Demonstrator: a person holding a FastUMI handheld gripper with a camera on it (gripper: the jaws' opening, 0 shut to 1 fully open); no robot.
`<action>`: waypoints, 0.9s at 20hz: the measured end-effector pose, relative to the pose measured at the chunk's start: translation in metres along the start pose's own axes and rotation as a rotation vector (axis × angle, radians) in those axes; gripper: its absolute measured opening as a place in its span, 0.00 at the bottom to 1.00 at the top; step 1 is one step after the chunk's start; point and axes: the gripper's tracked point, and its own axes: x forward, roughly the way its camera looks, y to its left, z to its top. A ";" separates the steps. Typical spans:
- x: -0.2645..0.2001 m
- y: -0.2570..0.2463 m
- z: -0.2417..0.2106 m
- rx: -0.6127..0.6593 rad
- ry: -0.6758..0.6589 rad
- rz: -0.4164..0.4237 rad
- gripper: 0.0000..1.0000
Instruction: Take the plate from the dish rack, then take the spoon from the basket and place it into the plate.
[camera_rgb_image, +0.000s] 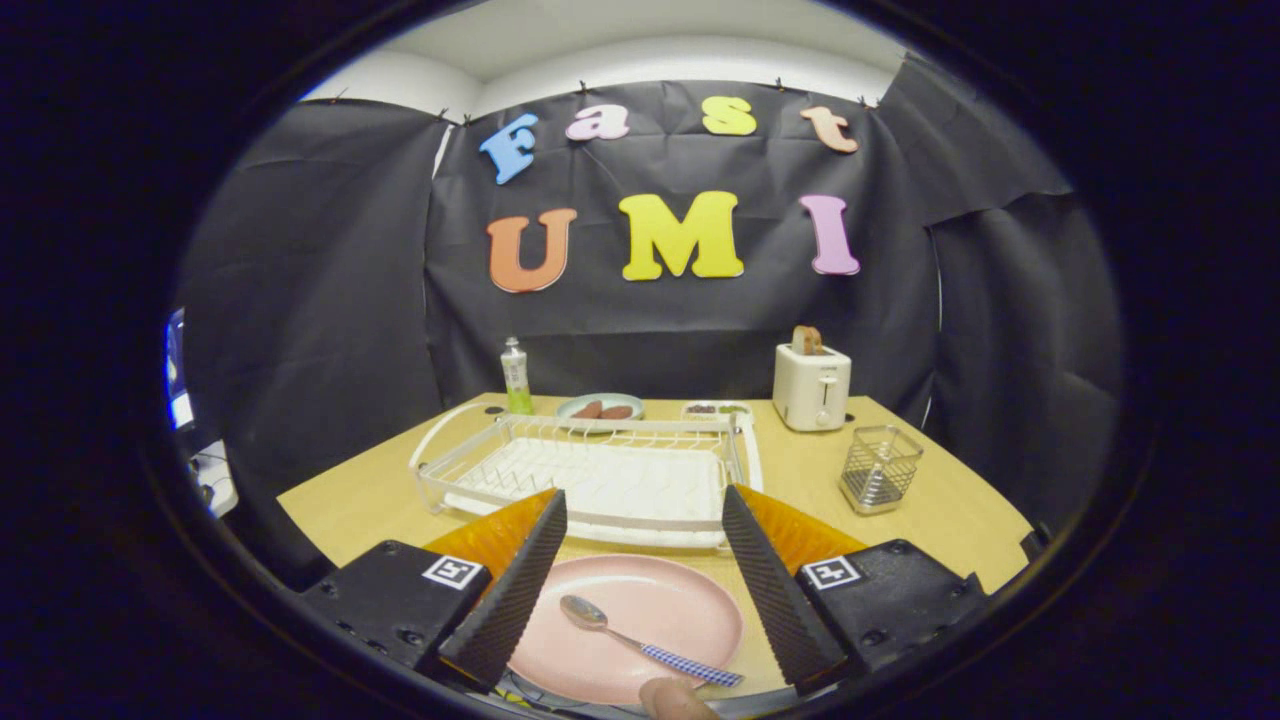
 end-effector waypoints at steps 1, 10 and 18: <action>-0.007 -0.002 0.007 0.004 -0.017 -0.008 1.00; -0.085 -0.014 0.073 -0.040 -0.168 -0.077 1.00; -0.132 -0.038 0.090 -0.012 -0.194 -0.096 1.00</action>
